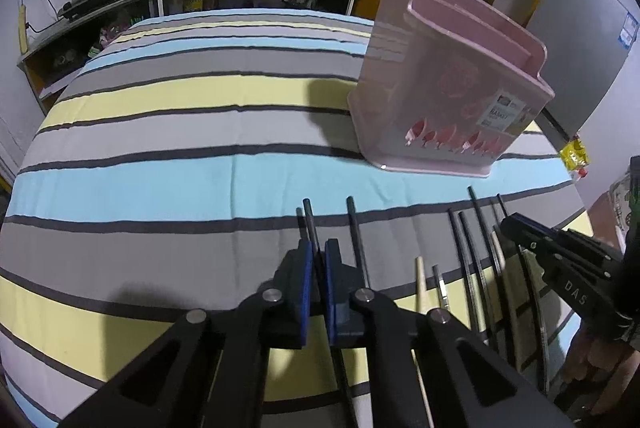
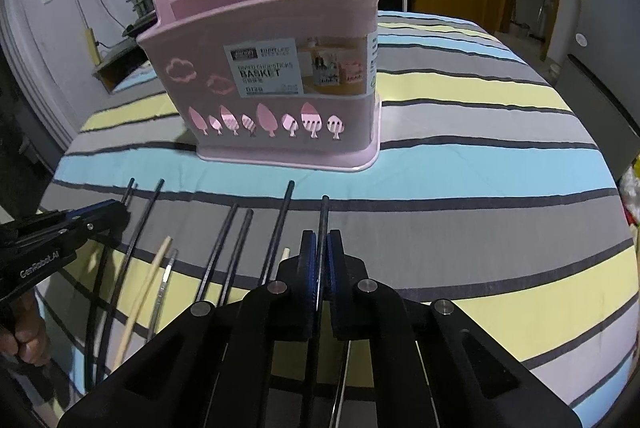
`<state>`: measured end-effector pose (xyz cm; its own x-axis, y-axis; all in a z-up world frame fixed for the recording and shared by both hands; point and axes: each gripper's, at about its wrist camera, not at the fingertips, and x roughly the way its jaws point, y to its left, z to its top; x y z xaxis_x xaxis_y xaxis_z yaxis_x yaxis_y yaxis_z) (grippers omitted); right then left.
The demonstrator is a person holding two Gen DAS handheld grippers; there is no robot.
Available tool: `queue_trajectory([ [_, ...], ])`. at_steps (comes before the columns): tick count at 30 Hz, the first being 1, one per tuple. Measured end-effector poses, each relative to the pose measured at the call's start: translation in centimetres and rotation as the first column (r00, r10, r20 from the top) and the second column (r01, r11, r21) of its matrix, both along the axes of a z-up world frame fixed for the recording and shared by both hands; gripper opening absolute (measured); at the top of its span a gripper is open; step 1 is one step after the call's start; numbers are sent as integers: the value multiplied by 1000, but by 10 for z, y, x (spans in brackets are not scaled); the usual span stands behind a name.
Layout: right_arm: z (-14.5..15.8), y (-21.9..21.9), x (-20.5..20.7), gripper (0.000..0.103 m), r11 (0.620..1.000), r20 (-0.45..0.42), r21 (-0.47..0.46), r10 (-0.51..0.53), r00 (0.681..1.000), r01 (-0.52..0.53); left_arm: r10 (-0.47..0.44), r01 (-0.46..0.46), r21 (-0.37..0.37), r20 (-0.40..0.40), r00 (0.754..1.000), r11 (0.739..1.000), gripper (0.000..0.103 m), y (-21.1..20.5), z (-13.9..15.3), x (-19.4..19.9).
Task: Organize utensils
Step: 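Grasp a black chopstick with the left tool while the right tool grasps another black chopstick, then lift the black chopsticks with both tools and carry them over the pink basket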
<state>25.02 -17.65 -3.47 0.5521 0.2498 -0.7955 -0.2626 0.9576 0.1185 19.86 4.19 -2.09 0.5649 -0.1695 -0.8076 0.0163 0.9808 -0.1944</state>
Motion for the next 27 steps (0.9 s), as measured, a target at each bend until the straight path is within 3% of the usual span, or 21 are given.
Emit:
queue_trajectory([
  [8,29,-7,-2,5,998,45,67,-2,999,-1,-14,15,-33,37,999,999,6,5,26,1],
  [27,120,-11,-9,4,990,258,132,6,966,-42,-49,49,8,232,971,999,5,6,122,-4],
])
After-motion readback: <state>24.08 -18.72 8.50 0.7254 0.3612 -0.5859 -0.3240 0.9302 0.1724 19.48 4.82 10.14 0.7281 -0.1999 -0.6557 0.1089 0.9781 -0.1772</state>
